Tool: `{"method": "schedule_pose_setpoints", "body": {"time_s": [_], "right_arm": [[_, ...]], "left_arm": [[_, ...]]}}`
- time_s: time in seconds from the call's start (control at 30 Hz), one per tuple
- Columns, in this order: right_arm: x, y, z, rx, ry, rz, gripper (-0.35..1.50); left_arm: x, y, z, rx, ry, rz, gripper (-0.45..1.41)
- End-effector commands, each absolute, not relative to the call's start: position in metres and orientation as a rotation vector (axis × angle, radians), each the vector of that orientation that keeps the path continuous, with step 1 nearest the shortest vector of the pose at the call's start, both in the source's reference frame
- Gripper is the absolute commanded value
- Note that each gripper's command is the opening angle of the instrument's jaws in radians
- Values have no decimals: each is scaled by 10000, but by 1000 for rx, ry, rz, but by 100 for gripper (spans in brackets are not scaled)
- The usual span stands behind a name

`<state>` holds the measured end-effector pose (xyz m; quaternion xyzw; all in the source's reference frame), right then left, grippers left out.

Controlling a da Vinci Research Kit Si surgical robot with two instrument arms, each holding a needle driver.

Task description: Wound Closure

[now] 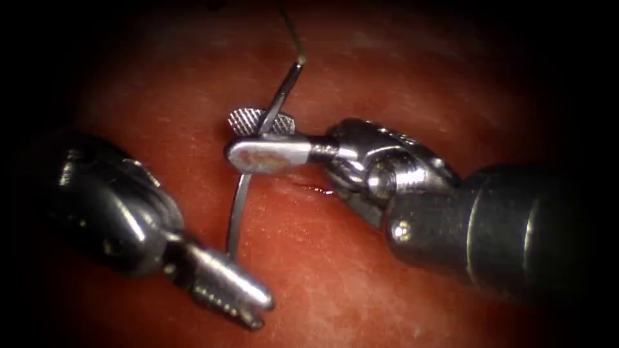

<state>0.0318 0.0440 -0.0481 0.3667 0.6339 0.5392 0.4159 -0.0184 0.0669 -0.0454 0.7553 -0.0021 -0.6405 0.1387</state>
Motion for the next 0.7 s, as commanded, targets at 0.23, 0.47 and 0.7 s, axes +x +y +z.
{"method": "schedule_pose_setpoints", "body": {"time_s": [0.23,0.47,0.7], "right_arm": [[327,438,-478,938,1609,1358,34],[327,436,-477,975,1628,1311,-35],[325,436,-478,984,1625,1314,-35]], "left_arm": [[-190,667,-448,2181,-4,-1849,-35],[-190,668,-450,2191,8,-1852,-35],[-192,677,-455,2285,292,-1960,39]]}}
